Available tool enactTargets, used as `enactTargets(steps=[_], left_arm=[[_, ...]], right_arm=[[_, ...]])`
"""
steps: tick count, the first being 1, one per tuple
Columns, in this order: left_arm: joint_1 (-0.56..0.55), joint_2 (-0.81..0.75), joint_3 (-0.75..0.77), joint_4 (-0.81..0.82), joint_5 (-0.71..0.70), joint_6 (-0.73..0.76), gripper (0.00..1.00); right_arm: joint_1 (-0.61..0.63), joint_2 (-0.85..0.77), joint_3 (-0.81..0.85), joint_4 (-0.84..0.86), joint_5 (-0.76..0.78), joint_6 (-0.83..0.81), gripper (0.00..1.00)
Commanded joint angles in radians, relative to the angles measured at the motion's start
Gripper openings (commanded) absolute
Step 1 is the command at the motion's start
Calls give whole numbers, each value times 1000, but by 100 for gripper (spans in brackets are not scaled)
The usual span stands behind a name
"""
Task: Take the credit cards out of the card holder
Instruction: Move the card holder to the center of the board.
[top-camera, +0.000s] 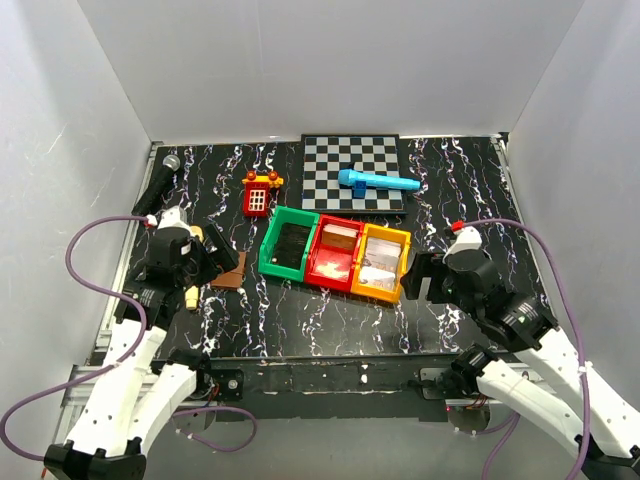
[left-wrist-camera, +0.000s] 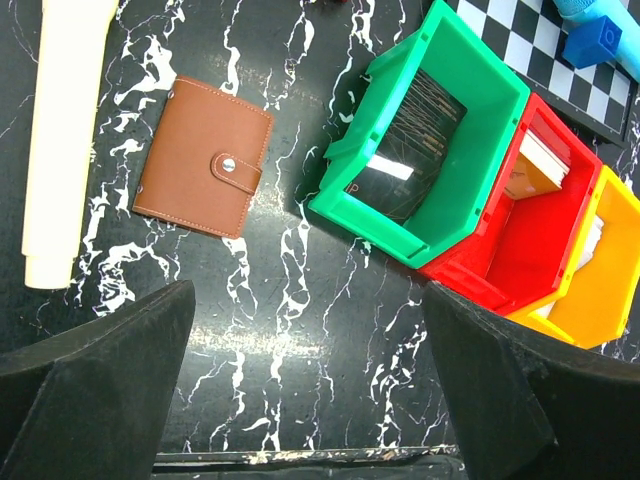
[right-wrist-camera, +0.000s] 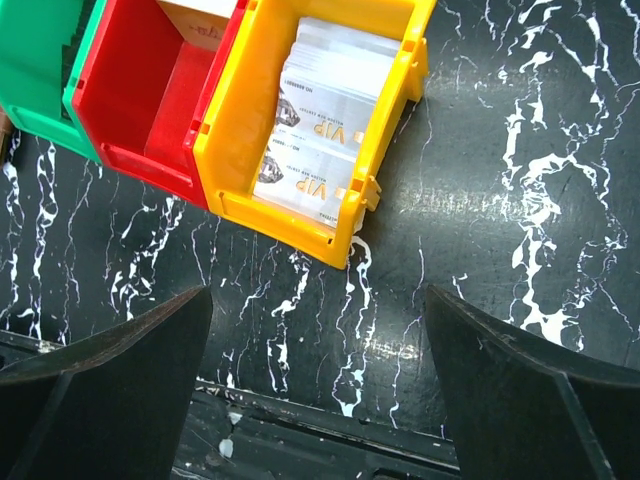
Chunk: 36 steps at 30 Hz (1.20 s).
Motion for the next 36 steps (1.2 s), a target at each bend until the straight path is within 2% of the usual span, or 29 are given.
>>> enactTargets(steps=[1, 8, 10, 14, 19, 21, 25, 26, 31, 34, 36], left_arm=[[-1, -16, -19, 24, -11, 51, 98], [-3, 82, 23, 20, -11, 47, 98], [-1, 125, 24, 23, -52, 29, 98], [2, 170, -19, 104, -101, 27, 98], [39, 276, -8, 156, -28, 24, 98], [74, 343, -8, 171, 9, 27, 94], [186, 458, -28, 219, 135, 35, 76], [201, 472, -31, 227, 147, 35, 74], [214, 518, -22, 250, 150, 51, 72], [221, 563, -25, 274, 161, 64, 61], [221, 596, -25, 286, 161, 62, 59]], right_arm=[[3, 44, 7, 17, -43, -25, 95], [4, 58, 7, 32, -64, -33, 94], [3, 58, -1, 43, -75, -22, 94], [3, 65, -25, 78, -112, 11, 90], [3, 78, -41, 86, -136, 24, 90], [3, 76, -44, 89, -145, 24, 89], [3, 61, -51, 103, -176, 8, 88], [4, 55, -54, 107, -181, 5, 87], [4, 41, -77, 138, -202, 2, 87], [3, 53, -88, 160, -217, 8, 87], [3, 68, -94, 169, -228, 12, 87]])
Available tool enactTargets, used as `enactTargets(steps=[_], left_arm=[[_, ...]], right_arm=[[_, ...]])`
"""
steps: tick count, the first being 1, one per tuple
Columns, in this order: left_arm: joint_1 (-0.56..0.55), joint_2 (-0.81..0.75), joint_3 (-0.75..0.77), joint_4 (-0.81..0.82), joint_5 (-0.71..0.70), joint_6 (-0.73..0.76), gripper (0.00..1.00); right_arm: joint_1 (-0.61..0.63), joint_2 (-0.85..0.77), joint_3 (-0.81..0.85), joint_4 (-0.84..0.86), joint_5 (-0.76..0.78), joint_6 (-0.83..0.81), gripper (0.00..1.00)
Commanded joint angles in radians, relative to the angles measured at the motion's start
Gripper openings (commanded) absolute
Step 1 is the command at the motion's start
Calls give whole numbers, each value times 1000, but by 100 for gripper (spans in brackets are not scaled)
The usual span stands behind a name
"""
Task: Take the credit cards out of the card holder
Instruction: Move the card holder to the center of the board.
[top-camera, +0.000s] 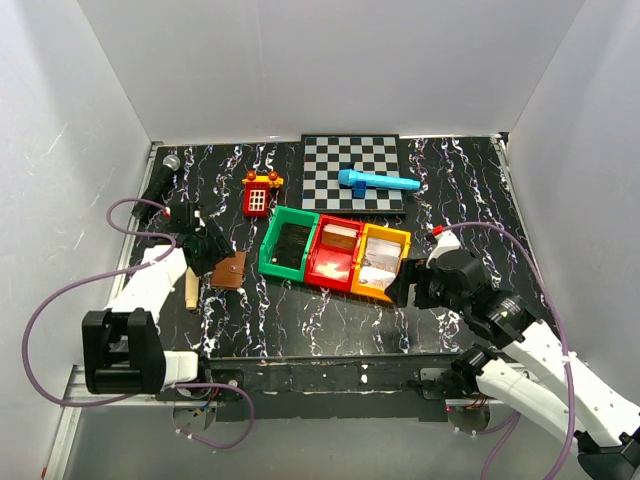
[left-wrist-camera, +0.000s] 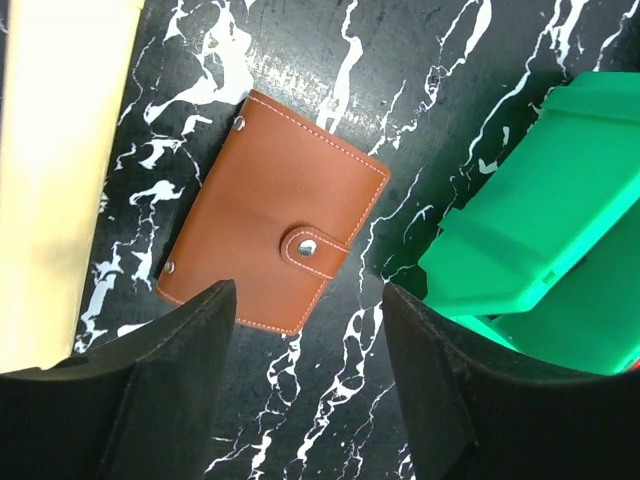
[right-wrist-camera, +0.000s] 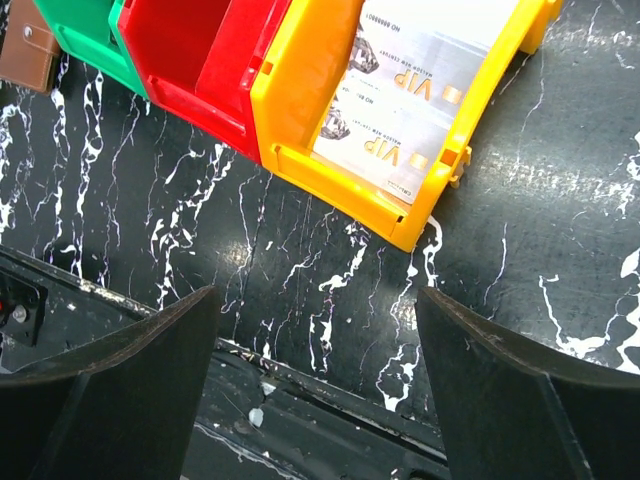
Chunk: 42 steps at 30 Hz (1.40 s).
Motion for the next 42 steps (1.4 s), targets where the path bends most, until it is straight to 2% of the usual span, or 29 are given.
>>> enactTargets(steps=[1, 8, 9, 16, 22, 26, 36, 39, 42], left_arm=[[11, 59, 3, 55, 24, 18, 58], [11, 114, 5, 80, -36, -5, 59], [46, 117, 9, 84, -39, -7, 61], [51, 175, 33, 80, -86, -2, 70], [52, 206, 5, 88, -88, -2, 69], [52, 208, -15, 94, -62, -5, 64], [28, 183, -81, 106, -11, -30, 38], [-4, 174, -95, 95, -6, -50, 33], [-21, 146, -115, 85, -5, -66, 32]], right_arm=[[3, 21, -10, 72, -39, 5, 87], [3, 20, -11, 84, -55, 7, 87], [4, 20, -11, 84, -58, 5, 87], [3, 24, -23, 87, -64, 2, 87], [4, 29, -28, 100, -72, 2, 87], [3, 35, -30, 107, -76, 4, 87], [3, 26, -45, 117, -79, 15, 87], [3, 20, -47, 120, -78, 16, 87], [4, 17, -50, 123, -82, 16, 87]])
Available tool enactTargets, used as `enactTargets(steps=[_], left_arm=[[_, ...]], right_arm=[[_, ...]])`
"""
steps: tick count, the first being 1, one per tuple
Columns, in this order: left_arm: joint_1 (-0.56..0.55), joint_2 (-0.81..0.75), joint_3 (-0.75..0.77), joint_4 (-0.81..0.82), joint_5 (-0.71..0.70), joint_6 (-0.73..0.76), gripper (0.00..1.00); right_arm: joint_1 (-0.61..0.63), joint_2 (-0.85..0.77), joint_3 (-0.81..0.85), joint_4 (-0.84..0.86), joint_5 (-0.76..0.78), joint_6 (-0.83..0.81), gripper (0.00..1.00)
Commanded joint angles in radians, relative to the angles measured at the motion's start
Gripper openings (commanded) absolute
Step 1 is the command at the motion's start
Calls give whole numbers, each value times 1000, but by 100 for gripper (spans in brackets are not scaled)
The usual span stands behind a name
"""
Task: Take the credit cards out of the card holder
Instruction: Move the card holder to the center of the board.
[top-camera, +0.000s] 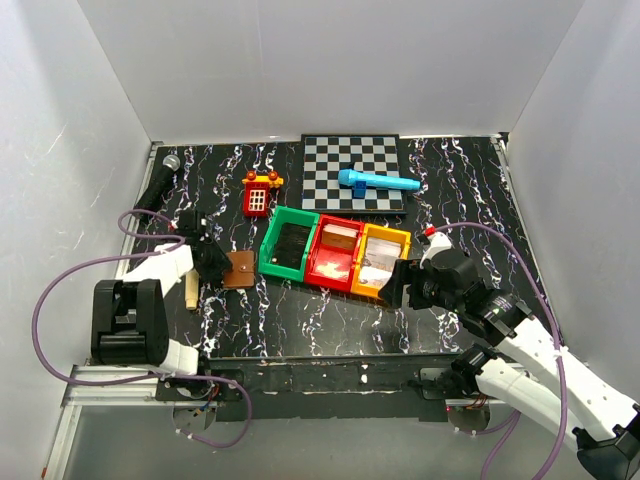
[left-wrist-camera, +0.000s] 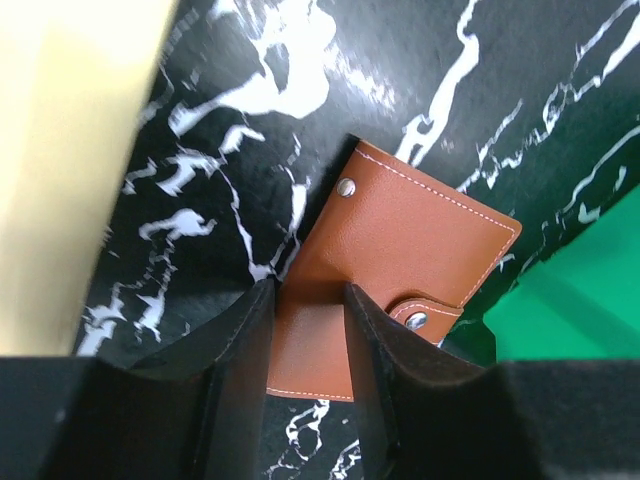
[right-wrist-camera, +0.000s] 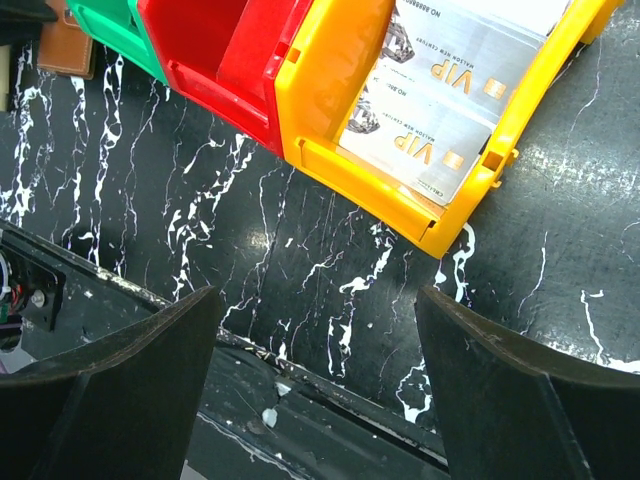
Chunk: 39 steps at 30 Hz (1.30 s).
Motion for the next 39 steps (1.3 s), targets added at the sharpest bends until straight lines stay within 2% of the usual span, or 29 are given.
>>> enactTargets(steps=[1, 11, 19, 27, 34, 39], left_arm=[[-46, -51, -55, -54, 8, -26, 32], [-145, -178, -158, -125, -15, -97, 32], [-304, -216, -202, -137, 25, -209, 34], [-467, -342, -270, -148, 20, -319, 34], [-661, -329, -285, -14, 31, -439, 36], [-774, -259, -234, 69, 2, -509, 38]], right_arm=[[4, -15, -8, 41, -13, 6, 87], [3, -15, -20, 64, -31, 14, 86], [4, -38, -33, 69, -39, 29, 86], [3, -61, -57, 43, -37, 49, 85], [29, -30, -99, 67, -83, 95, 81], [150, 7, -54, 59, 26, 143, 80]])
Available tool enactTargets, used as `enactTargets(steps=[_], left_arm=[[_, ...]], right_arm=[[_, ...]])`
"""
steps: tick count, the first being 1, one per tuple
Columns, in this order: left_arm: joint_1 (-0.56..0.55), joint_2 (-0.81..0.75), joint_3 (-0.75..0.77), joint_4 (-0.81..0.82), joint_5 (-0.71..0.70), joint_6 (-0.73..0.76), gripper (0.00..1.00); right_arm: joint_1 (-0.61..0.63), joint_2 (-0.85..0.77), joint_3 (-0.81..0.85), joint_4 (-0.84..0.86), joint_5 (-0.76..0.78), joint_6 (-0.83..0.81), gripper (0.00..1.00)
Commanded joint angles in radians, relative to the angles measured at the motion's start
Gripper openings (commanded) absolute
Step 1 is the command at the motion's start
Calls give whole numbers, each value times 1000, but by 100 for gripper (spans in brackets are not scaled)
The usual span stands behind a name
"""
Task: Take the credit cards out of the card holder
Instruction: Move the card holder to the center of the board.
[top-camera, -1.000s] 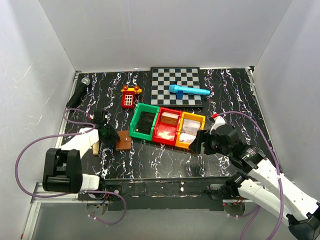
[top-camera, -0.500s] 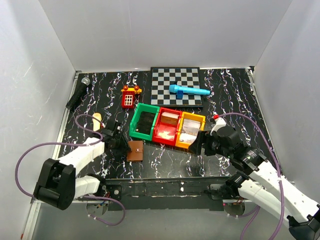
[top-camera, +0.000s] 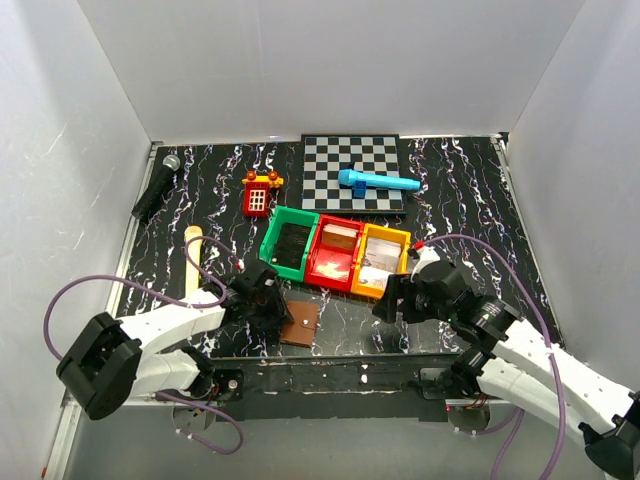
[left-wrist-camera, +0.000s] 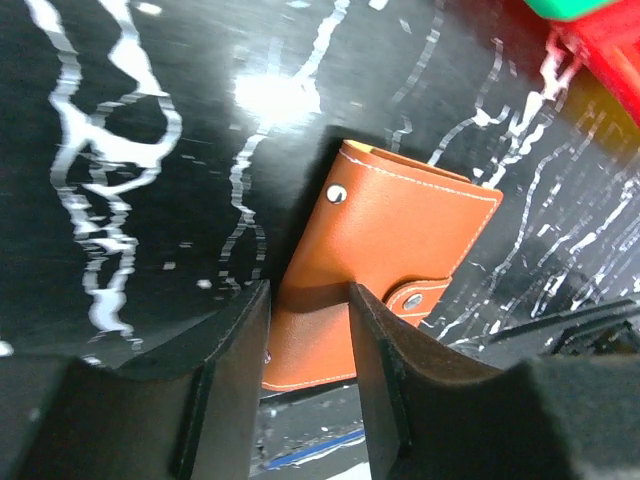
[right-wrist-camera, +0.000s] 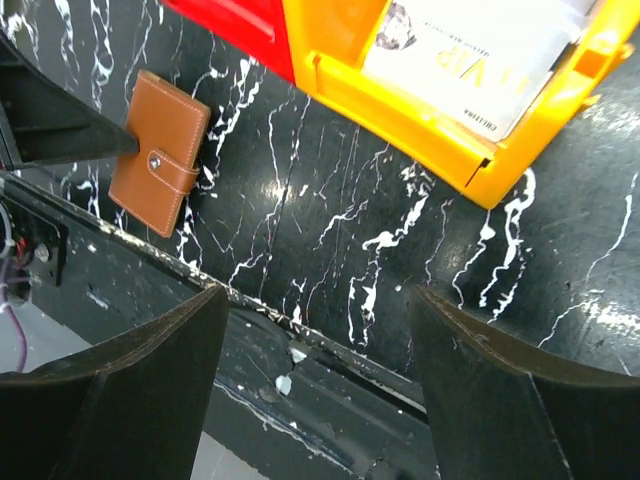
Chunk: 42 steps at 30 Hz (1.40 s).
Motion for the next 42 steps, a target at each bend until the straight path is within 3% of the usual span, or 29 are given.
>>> enactTargets(steps=[1, 8, 13, 16, 22, 28, 42], left_arm=[[-74, 51, 31, 86, -23, -90, 38], [-86, 34, 1, 218, -35, -162, 41], [-86, 66, 23, 254, -18, -156, 48], [-86, 42, 48, 200, -17, -142, 52], [-84, -191, 39, 30, -153, -107, 59], [-84, -215, -12, -29, -199, -77, 49], [-84, -54, -41, 72, -121, 12, 44]], right_arm=[[98, 25, 49, 36, 76, 64, 80], [230, 155, 56, 149, 110, 182, 80], [270, 253, 69, 227, 122, 245, 81], [272, 292, 88, 231, 137, 253, 81], [273, 365, 92, 263, 135, 253, 81], [310, 540, 140, 338, 115, 257, 80], [333, 798, 246, 376, 81, 306, 75]])
